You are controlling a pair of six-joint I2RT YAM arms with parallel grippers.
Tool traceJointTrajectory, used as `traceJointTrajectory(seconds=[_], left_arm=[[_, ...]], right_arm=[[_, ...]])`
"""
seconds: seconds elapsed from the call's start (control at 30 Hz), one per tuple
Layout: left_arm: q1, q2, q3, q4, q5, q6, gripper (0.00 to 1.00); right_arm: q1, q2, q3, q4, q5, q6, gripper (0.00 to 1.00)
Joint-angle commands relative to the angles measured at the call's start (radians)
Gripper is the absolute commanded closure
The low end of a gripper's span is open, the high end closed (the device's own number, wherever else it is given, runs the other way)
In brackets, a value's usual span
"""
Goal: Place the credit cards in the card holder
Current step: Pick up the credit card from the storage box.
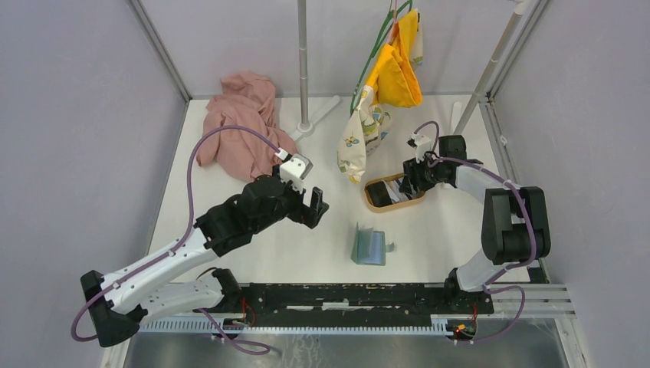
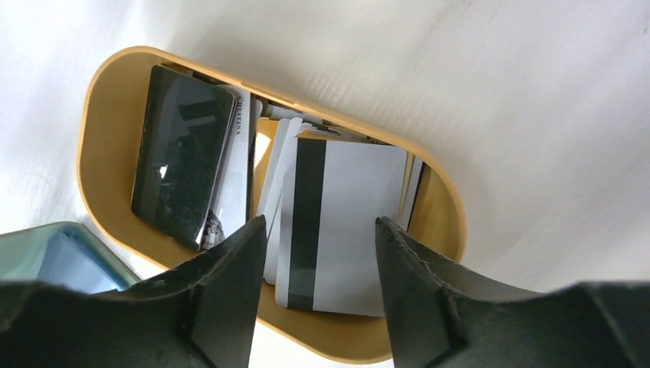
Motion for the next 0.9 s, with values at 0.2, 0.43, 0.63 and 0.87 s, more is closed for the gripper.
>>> traceJointTrajectory(seconds=[0.2,0.43,0.63,0.87], left_arm=[[0.067,0.003,-0.005,0.074,0.124,0.035,0.05],[0.082,0.003,-0.007,0.079,0.141,0.035,0.05],[0.086,0.004,-0.008,0.08,0.157,0.035,0.06],[0.091,0.0,-0.01,0.085,0.172,0.035,0.06]], right_arm=[[0.123,-0.008,0.068,-0.022,0.259,-0.093,0.25],[0.142,0.004,0.057,-0.007,0.397,-0.102,0.26],[0.146,0.048,0.063,-0.028,0.388,-0.108,0.28],[0.144,0.086,0.091,-0.078,0.231,-0.093,0.31]])
